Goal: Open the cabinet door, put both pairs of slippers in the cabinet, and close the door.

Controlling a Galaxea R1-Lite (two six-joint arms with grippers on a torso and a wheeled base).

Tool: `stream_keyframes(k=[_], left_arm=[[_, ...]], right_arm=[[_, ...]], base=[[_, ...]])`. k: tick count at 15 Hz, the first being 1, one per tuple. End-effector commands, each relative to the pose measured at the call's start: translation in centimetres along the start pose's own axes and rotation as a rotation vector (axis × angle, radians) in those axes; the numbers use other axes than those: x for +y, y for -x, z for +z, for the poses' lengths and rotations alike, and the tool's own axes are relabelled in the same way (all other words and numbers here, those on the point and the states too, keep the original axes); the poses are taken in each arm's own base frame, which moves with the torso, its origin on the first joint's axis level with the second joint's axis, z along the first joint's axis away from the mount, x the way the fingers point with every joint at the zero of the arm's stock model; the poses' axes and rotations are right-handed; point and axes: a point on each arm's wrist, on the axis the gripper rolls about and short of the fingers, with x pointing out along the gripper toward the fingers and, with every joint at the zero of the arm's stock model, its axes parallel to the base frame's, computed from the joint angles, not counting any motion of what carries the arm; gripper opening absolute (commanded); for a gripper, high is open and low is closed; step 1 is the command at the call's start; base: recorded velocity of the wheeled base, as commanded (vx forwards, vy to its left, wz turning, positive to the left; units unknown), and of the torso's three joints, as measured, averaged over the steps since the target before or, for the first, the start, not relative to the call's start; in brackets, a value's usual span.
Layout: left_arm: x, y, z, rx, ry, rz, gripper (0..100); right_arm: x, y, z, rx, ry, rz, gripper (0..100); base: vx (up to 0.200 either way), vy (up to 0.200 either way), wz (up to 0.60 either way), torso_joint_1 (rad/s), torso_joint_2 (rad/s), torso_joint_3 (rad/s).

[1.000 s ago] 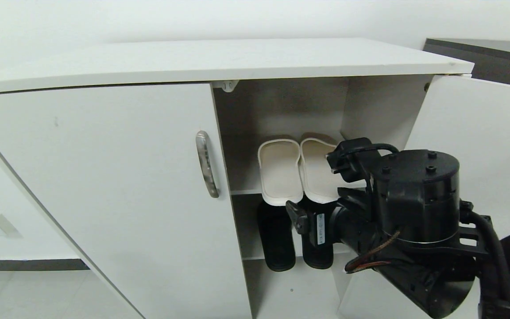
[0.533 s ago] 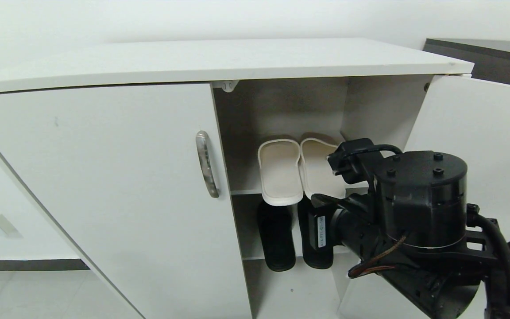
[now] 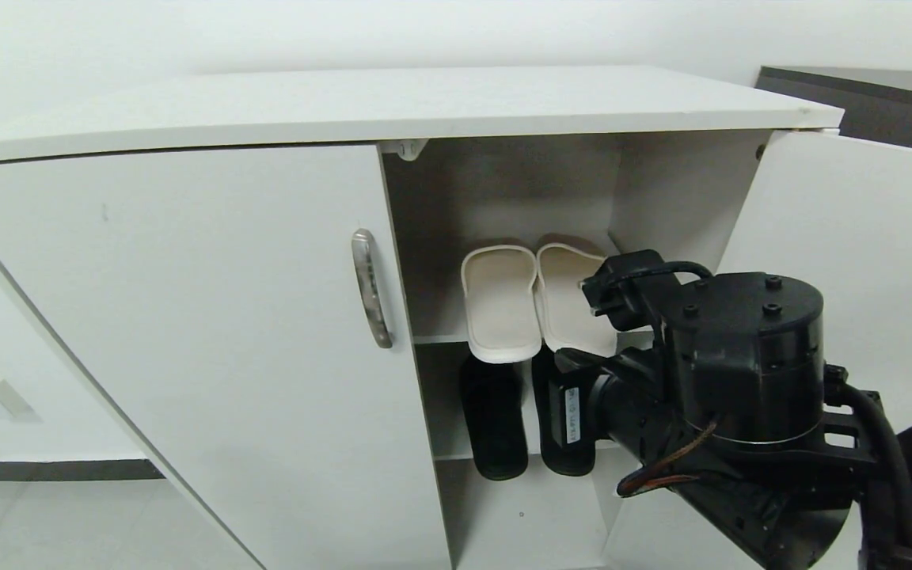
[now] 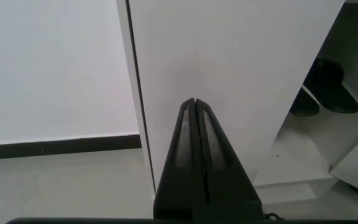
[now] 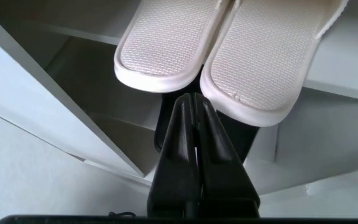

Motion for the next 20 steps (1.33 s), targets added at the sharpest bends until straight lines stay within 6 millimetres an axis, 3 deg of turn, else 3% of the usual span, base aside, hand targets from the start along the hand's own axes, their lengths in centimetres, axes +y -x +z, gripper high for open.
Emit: stream_keyframes(k=[1,17,20], left_arm=[[0.0,0.0,0.0,0.001,0.001,0.0,0],[0.0,0.0,0.0,0.001,0.001,-0.001,0],[0.0,0.0,0.0,0.001,0.0,0.0,0]], right_arm=[[0.1,-0.1,-0.2,0.005,0.004,0.001,0],[0.2,-0.8,-1.0,0.031,0.009,-0.007,0],[-0.5,-1.2,-1.5,0.032,0.015,-0.028,0]], base=[[-0.2,0.0,0.0,0.002,0.01,0.002],[-0.2,0.0,0.0,0.001,0.0,0.001],[0.0,0.0,0.0,0.0,0.0,0.0]])
